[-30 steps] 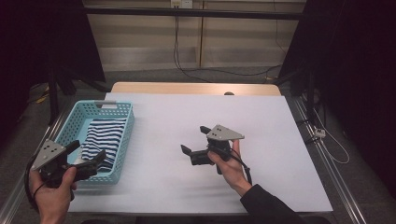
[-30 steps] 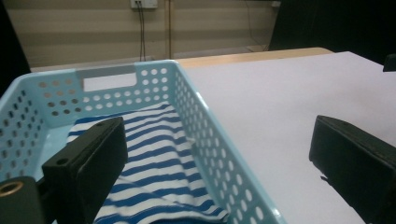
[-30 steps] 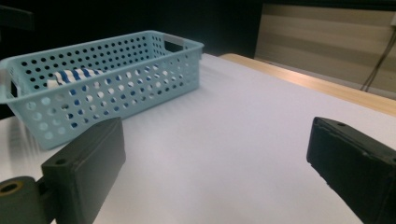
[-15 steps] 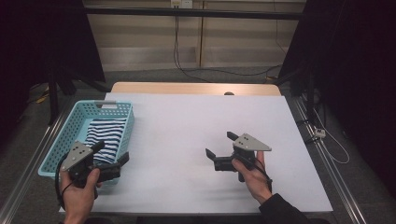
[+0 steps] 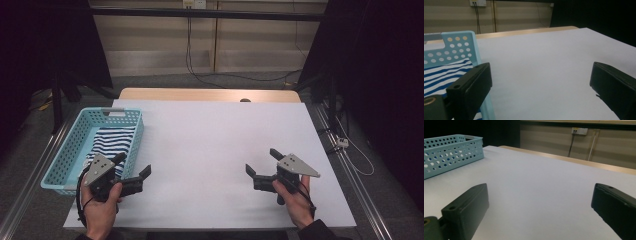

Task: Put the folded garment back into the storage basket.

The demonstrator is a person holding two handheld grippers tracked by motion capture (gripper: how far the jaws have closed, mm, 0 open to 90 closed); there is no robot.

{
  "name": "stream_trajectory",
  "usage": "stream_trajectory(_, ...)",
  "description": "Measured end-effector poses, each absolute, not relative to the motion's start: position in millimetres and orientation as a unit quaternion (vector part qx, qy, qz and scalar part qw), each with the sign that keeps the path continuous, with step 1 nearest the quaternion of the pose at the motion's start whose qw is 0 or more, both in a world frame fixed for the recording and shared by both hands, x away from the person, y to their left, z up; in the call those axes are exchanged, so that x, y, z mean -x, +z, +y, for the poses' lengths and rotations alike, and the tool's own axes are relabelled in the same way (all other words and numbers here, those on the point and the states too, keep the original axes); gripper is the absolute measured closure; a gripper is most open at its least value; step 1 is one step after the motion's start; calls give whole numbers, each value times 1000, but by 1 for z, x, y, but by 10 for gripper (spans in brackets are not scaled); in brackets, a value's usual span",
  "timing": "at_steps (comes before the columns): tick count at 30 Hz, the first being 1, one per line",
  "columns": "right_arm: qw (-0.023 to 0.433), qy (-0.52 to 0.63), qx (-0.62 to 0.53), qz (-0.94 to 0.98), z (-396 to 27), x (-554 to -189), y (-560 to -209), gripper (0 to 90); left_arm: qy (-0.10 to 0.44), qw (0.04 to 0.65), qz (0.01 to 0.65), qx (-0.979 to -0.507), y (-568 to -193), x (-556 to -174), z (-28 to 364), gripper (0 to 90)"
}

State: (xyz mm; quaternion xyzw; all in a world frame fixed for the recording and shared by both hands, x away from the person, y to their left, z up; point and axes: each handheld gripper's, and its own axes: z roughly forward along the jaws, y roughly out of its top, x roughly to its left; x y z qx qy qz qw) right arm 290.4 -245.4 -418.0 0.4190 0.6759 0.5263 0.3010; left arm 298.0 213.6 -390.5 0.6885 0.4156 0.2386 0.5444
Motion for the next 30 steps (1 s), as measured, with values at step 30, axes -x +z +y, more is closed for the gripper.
stream_trajectory(30, 315, 521, -452, 652, -283, -256, -427, 0, 260, 519, 417, -700, -406, -287, 219, 41)
